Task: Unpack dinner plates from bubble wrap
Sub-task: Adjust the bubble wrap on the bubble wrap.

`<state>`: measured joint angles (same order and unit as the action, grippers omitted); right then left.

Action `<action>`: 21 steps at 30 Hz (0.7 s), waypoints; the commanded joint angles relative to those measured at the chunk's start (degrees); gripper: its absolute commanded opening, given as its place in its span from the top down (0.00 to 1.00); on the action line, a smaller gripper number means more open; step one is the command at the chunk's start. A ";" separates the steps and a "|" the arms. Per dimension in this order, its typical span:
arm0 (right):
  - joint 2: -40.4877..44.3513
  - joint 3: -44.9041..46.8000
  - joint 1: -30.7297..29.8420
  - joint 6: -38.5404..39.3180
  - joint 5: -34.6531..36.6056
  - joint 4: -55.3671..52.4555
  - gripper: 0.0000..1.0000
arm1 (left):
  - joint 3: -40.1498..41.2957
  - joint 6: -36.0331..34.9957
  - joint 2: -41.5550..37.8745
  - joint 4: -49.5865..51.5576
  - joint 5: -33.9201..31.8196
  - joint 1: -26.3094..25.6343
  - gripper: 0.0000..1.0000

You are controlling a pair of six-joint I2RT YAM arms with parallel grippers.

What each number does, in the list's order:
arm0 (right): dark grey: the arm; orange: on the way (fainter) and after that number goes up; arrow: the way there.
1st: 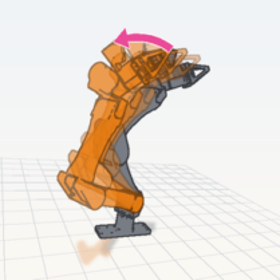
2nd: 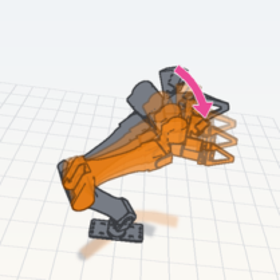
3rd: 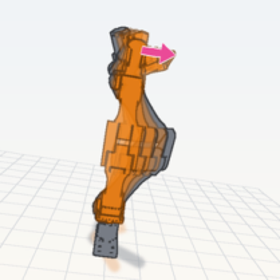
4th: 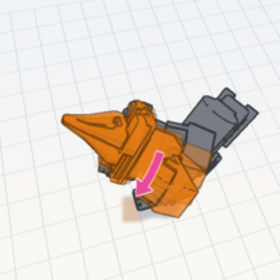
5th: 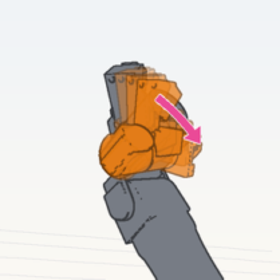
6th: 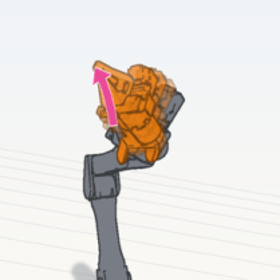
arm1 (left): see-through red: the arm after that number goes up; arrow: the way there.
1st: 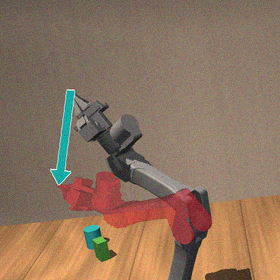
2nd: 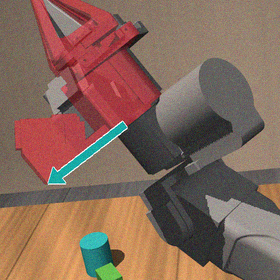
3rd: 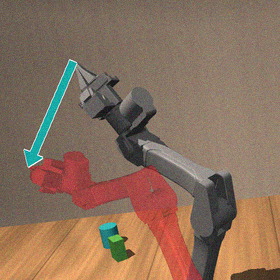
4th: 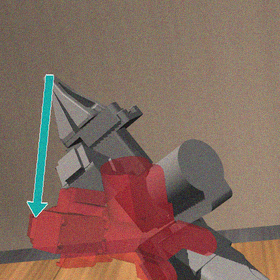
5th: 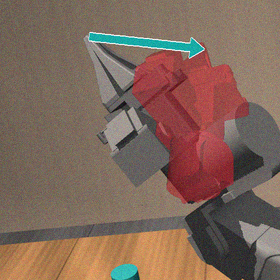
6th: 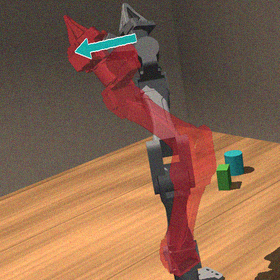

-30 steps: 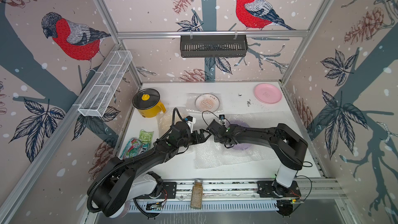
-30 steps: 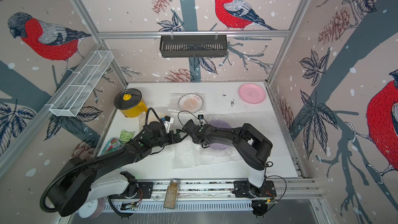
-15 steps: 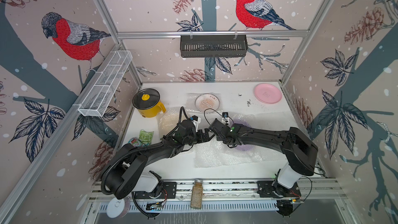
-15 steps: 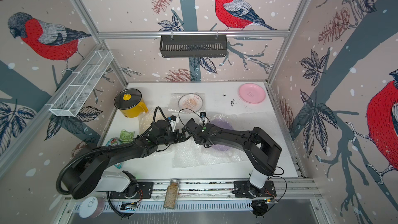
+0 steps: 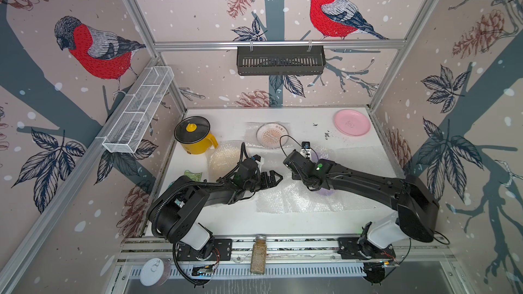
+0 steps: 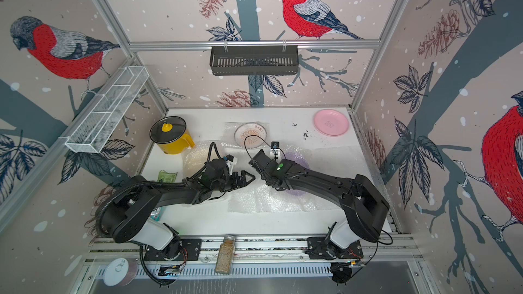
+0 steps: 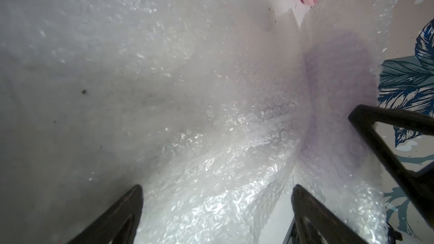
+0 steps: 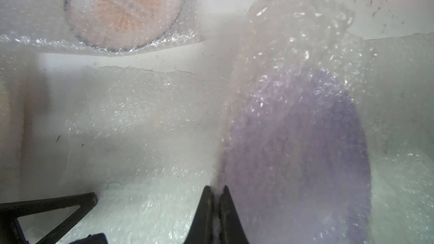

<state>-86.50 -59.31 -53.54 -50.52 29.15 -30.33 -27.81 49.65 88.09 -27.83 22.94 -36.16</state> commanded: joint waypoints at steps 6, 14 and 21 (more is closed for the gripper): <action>8.37 5.68 7.48 6.05 -6.39 4.06 0.91 | 1.47 1.24 0.83 -0.03 -3.56 0.55 0.02; 17.74 5.49 10.40 11.72 -12.02 5.69 0.94 | -0.41 0.14 -2.14 -1.82 3.49 0.82 0.02; 20.09 4.83 9.39 12.87 -28.41 16.39 0.94 | -3.30 0.44 -14.75 3.51 6.47 2.50 0.02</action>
<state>-66.41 -53.89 -43.55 -38.92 9.52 -20.99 -30.22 50.11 76.84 -27.09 27.35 -34.63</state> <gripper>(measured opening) 0.073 0.976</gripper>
